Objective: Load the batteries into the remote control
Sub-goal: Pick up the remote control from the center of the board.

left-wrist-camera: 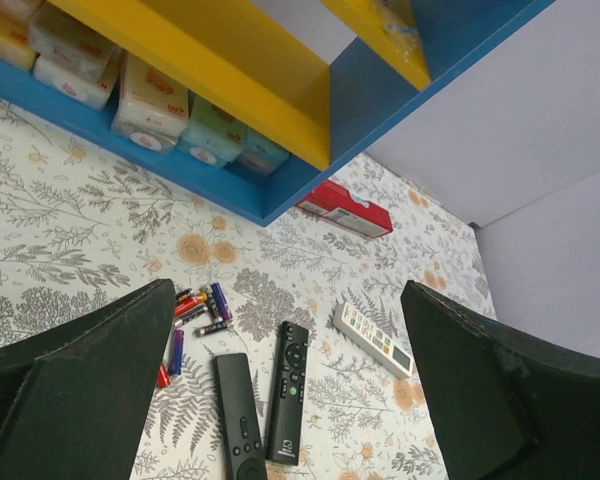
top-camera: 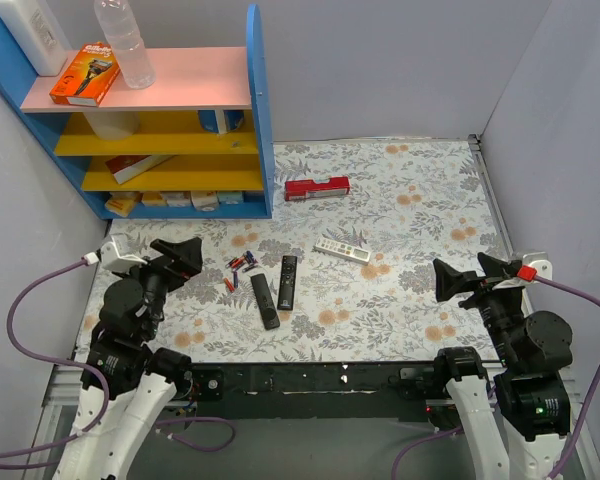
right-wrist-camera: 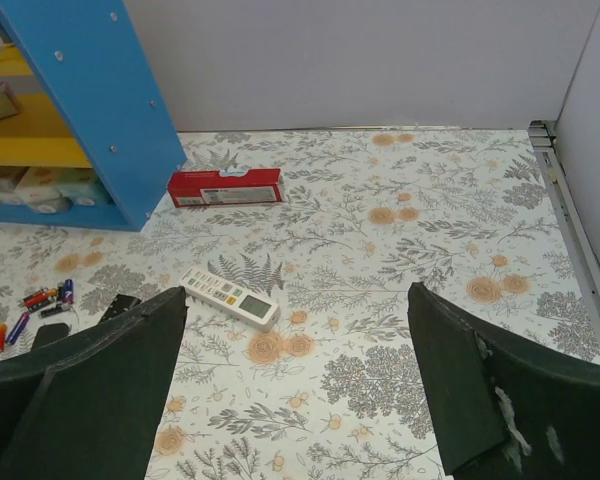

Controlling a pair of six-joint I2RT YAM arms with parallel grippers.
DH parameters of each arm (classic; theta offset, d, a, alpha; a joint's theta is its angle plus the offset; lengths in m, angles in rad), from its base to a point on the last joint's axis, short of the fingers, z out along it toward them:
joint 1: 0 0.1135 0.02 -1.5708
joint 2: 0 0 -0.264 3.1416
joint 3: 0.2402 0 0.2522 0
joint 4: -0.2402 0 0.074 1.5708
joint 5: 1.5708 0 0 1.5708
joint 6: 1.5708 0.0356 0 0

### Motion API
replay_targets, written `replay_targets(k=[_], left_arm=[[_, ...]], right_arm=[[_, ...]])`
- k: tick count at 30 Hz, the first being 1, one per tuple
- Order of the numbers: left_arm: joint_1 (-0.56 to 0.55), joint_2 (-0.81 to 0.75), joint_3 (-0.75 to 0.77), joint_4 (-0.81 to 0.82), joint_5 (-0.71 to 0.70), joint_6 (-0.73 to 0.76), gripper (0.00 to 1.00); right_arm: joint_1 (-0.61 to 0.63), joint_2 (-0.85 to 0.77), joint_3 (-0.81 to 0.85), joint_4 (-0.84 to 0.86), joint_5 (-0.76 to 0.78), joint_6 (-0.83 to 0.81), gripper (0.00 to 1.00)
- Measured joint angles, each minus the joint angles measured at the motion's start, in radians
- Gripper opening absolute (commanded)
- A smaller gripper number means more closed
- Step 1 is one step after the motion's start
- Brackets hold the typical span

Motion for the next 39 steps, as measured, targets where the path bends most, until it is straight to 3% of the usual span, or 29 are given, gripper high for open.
replay_targets(k=[5, 12, 23, 39], left_arm=[[0.0, 0.106, 0.008, -0.023, 0.014, -0.027, 0.98], [0.0, 0.372, 0.108, -0.162, 0.031, -0.1, 0.98], [-0.022, 0.732, 0.144, -0.252, 0.18, -0.196, 0.98], [-0.361, 1.175, 0.3, -0.351, 0.031, -0.38, 0.97]], right_arm=[[0.001, 0.001, -0.029, 0.018, 0.004, 0.018, 0.98], [0.002, 0.053, -0.098, 0.056, -0.017, 0.064, 0.98], [0.002, 0.087, -0.163, 0.079, -0.067, 0.121, 0.98], [0.002, 0.095, -0.209, 0.097, -0.098, 0.135, 0.98]])
